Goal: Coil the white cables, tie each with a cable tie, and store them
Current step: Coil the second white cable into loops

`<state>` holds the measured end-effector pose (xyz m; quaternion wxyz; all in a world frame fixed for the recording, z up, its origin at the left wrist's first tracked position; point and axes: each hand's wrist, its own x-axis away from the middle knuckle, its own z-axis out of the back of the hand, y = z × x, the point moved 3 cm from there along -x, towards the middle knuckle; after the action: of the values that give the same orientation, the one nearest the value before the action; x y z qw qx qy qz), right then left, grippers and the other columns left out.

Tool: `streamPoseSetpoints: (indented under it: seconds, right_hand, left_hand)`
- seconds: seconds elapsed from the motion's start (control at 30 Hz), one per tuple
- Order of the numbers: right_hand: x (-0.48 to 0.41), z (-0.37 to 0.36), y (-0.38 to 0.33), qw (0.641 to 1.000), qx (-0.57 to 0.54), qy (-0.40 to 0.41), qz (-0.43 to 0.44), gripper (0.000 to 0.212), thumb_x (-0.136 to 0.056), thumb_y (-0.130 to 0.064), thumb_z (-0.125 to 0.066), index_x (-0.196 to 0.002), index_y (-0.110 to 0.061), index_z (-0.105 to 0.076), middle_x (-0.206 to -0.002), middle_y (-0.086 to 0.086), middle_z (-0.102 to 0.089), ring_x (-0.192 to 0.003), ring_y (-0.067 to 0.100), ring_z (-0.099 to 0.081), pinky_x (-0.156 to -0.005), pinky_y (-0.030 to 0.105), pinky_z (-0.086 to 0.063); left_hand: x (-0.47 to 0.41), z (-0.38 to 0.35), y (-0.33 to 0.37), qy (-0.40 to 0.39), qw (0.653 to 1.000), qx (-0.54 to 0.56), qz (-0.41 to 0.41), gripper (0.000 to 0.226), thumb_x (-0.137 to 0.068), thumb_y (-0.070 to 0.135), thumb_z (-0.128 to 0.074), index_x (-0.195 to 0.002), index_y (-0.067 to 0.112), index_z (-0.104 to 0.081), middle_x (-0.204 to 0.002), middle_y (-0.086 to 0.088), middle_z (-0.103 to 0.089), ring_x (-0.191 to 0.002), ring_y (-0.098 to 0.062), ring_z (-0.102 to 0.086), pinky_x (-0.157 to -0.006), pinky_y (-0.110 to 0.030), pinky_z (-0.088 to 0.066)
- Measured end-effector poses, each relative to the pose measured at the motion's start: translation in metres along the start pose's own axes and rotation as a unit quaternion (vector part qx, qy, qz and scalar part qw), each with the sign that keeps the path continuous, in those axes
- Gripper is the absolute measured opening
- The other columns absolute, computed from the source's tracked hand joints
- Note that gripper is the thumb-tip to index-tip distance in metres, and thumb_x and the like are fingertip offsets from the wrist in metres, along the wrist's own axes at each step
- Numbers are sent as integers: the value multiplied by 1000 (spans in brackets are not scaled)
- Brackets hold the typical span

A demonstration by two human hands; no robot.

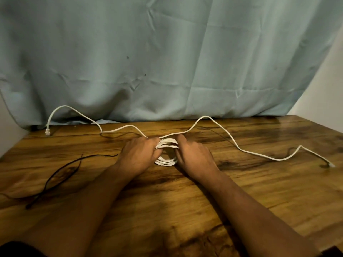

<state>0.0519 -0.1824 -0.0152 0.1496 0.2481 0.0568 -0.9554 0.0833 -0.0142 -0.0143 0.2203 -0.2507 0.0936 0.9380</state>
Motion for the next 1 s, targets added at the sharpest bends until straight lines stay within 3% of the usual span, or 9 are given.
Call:
streamPoseSetpoints:
  seconds: [0.17,0.3,0.57,0.73,0.9,1.0]
  right_hand:
    - [-3,-3,2,1000,2,-7,-28,20,-102,-33,-46,-113,-17,-52,-104,15,-72,-94,43,-69,-70,43,-47]
    - [-3,-2,1,999,6,-2,-33,20,-103,-33,-45,-110,-17,-53,-103,14,-72,-93,41,-69,-71,43,-49]
    - [1,16,-1,999,31,43,10,24,-104,-36,-44,-115,-17,-54,-97,11,-73,-87,39,-70,-64,37,-35]
    - [-3,4,-3,999,34,-2,-14,28,-106,-39,-41,-114,-17,-55,-104,15,-73,-95,43,-70,-72,43,-48]
    - [-5,-2,4,1000,13,-20,-6,22,-106,-34,-43,-114,-15,-52,-106,17,-72,-96,44,-68,-67,41,-36]
    - [-8,-5,10,1000,-9,-22,-12,20,-105,-33,-43,-113,-16,-52,-106,17,-72,-95,44,-67,-68,42,-40]
  left_hand:
    - [-2,-5,-2,-9,1000,25,-7,15,-99,34,-51,-102,23,-60,-97,-9,-71,-90,-33,-65,-67,-38,-41]
    - [-3,-5,-2,-13,999,48,-16,13,-99,32,-52,-103,23,-62,-96,-9,-71,-89,-32,-65,-66,-37,-39]
    - [0,14,1,66,997,-30,-24,24,-98,44,-53,-93,24,-66,-84,-8,-71,-81,-35,-65,-61,-35,-33]
    - [-3,-3,-6,8,1000,12,18,32,-99,48,-50,-93,23,-68,-90,-7,-73,-89,-33,-67,-64,-37,-42]
    - [-7,-9,-6,-15,1000,22,9,24,-101,42,-50,-99,25,-66,-97,-5,-72,-90,-30,-65,-65,-35,-37]
    - [-10,-12,-1,-14,998,54,-5,22,-102,37,-50,-106,22,-66,-107,-2,-66,-100,-26,-62,-74,-35,-40]
